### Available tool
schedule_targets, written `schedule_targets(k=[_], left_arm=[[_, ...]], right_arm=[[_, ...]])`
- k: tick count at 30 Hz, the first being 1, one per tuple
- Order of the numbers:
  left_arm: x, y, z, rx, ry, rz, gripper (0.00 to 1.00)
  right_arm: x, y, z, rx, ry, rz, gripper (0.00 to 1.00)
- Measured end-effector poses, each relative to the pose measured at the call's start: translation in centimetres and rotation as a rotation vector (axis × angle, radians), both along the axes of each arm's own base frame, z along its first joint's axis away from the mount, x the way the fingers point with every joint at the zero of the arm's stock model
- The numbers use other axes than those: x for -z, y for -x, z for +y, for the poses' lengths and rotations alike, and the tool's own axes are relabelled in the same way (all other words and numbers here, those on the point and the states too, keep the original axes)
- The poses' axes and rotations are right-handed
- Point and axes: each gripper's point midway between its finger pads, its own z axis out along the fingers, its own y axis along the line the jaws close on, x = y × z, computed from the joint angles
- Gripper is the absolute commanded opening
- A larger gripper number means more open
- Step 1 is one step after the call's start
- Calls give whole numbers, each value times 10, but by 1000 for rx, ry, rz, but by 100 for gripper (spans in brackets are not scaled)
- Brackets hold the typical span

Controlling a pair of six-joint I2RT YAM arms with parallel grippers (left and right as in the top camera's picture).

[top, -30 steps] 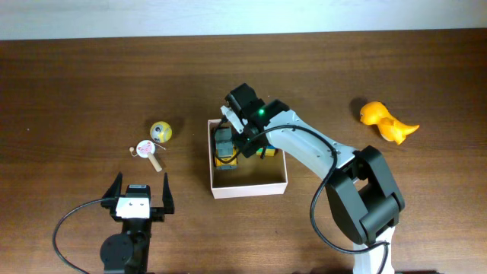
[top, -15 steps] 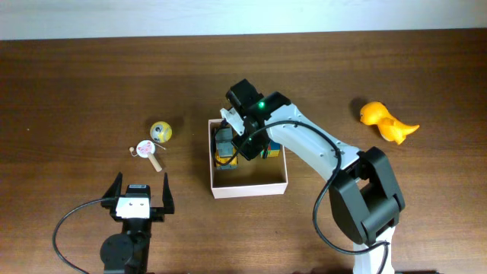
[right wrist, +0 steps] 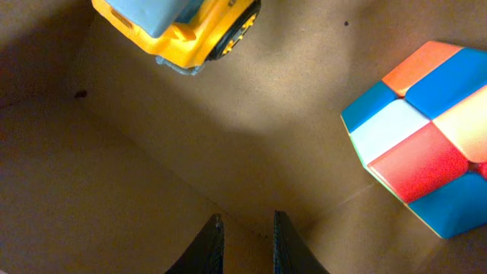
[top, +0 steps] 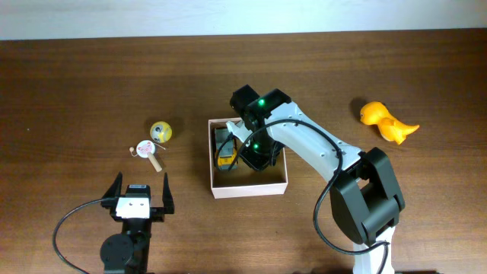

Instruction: Pack container

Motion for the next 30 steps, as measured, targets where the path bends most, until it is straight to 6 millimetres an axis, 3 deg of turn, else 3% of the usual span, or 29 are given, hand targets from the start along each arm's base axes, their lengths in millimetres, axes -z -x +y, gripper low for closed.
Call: schedule_targets(k=[10,21,30], left_arm=[[0,0,0,0,0,0,99],[0,0,0,0,0,0,99],[0,0,0,0,0,0,99]], right_arm=[[10,-3,-19,-8,102,-36,17],[10,-39,-20,-5,135,-204,16],[9,-54,-24,-2,170,-277,16]])
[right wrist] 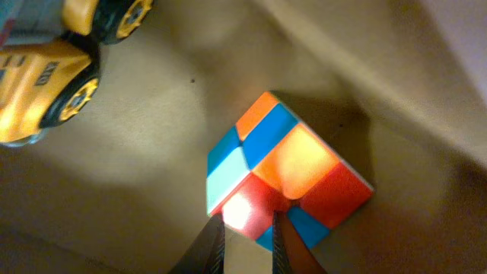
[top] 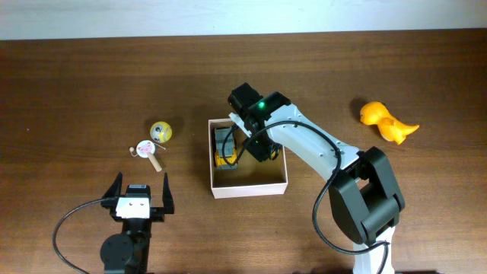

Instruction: Pack container

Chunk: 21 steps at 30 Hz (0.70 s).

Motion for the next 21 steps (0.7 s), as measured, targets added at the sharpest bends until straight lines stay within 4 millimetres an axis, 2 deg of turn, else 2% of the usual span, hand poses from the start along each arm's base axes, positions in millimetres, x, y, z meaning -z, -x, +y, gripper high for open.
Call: schedule_targets(k=[5,8,12,14,19,21], left_arm=[[0,0,0,0,0,0,99],[0,0,0,0,0,0,99],[0,0,0,0,0,0,99],[0,0,0,0,0,0,99],[0,0,0,0,0,0,99],[0,0,0,0,0,0,99]], right_arm=[[-1,-10,-5,15,-2,-29,14],[-1,-14,-13,29,-2,-27,5],[1,1,-14,24,-11,46,5],[-4,7,-8,16,-40,82,6],[-27,8,21,-36,-115,74,15],[-29,14,27,-58,-126,91,16]])
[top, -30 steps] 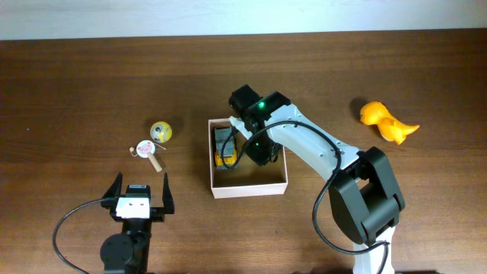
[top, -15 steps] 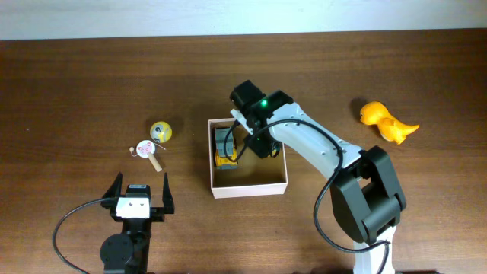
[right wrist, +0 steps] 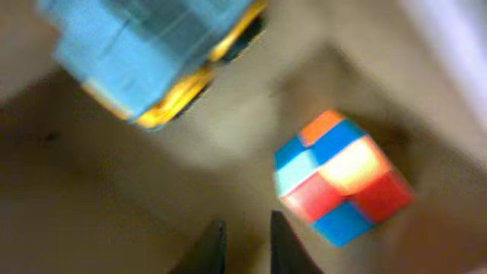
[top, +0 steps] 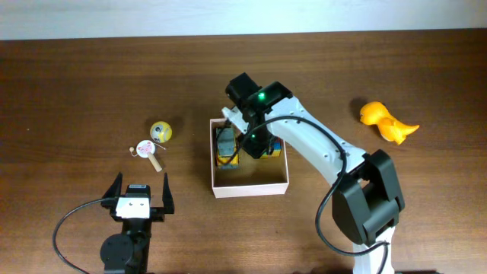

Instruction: Pack container

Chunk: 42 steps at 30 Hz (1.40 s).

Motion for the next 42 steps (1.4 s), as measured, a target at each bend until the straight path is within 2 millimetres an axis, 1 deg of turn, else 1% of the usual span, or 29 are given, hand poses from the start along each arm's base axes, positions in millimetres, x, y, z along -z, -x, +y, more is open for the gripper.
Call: schedule_targets(k=[2,5,8,12,17,20,27,42], left_arm=[[0,0,0,0,0,0,99],[0,0,0,0,0,0,99],[0,0,0,0,0,0,99],[0,0,0,0,0,0,99],[0,0,0,0,0,0,99],[0,0,0,0,0,0,99],[0,0,0,0,0,0,99],[0,0,0,0,0,0,99]], right_arm=[[0,17,6,-30,-12,61,16],[1,22,5,-32,-15,84,14],[15,32,1,-32,-1,120,12],[33,42,-6,-31,18,153,13],[50,45,-12,-22,28,151,12],[54,37,-20,-4,45,124,12],[57,13,-36,44,68,56,13],[56,-13,-30,52,41,-52,13]])
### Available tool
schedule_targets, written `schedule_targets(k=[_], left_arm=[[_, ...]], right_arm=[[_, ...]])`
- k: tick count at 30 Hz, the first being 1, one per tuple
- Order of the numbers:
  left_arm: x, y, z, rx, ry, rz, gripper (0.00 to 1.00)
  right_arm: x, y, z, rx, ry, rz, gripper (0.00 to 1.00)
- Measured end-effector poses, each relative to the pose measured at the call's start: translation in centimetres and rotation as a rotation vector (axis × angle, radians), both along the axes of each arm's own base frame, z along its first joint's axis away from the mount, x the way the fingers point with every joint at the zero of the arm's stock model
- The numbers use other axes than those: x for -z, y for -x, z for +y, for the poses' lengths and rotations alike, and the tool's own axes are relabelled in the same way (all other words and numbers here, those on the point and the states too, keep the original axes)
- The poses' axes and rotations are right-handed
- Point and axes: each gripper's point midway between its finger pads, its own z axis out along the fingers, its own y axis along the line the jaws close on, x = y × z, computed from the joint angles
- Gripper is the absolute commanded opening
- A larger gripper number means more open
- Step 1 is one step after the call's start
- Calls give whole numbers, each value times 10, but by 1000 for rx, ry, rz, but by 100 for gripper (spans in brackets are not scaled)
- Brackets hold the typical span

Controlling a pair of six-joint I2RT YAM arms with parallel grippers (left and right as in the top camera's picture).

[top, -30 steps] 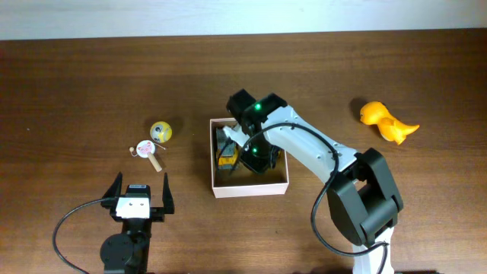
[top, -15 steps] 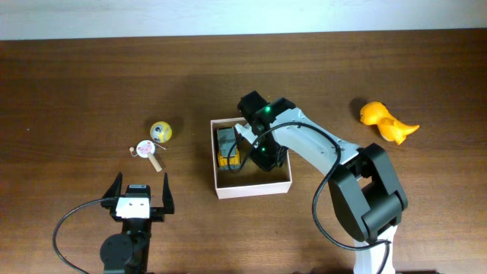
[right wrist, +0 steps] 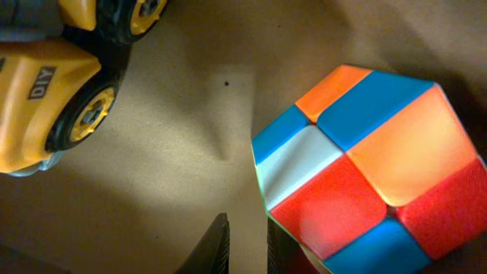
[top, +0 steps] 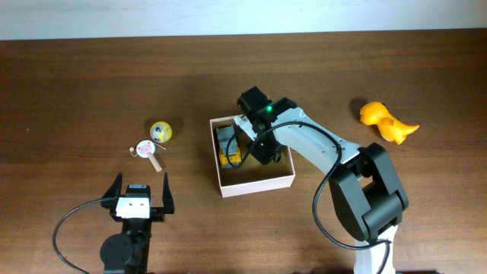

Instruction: Pack container

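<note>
A pale pink open box (top: 259, 186) sits mid-table. Inside it lie a yellow and blue toy truck (top: 228, 146) and a multicoloured puzzle cube (right wrist: 365, 167). My right gripper (top: 262, 148) reaches down into the box. In the right wrist view the right gripper (right wrist: 245, 243) is shut with nothing between its fingers. Its right finger is against the cube's lower left edge. The truck (right wrist: 46, 84) lies to the upper left on the box floor (right wrist: 175, 175). My left gripper (top: 141, 190) rests open near the table's front, far from the box.
A yellow ball (top: 160, 132) and a small pink-and-white trinket on a stick (top: 146, 150) lie left of the box. An orange toy dinosaur (top: 386, 122) lies at the far right of the brown table (top: 76, 76).
My right gripper has come closer to the cube, which now fills the right of the wrist view. The box has turned slightly and its near right corner has shifted to the right. The left arm has not moved.
My right gripper was shut inside the box throughout, first over bare floor between the truck and the cube. It was then right above the cube, then further back with both toys in view. Now it stands against the cube, and the box has shifted.
</note>
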Motion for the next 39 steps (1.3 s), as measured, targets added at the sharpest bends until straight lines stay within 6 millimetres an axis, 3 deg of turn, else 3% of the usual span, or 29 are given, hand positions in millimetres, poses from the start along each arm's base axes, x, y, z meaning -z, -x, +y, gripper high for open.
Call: schedule_targets(k=[5,9,16,21,39], left_arm=[[0,0,0,0,0,0,99],[0,0,0,0,0,0,99],[0,0,0,0,0,0,99],[0,0,0,0,0,0,99],[0,0,0,0,0,0,99]], right_arm=[[0,3,-1,0,6,11,13],[1,16,5,-7,-40,78,13],[-1,32,44,-83,-134,97,13],[-3,20,61,-111,-173,28,13],[-5,-8,50,-91,-89,-109,13]])
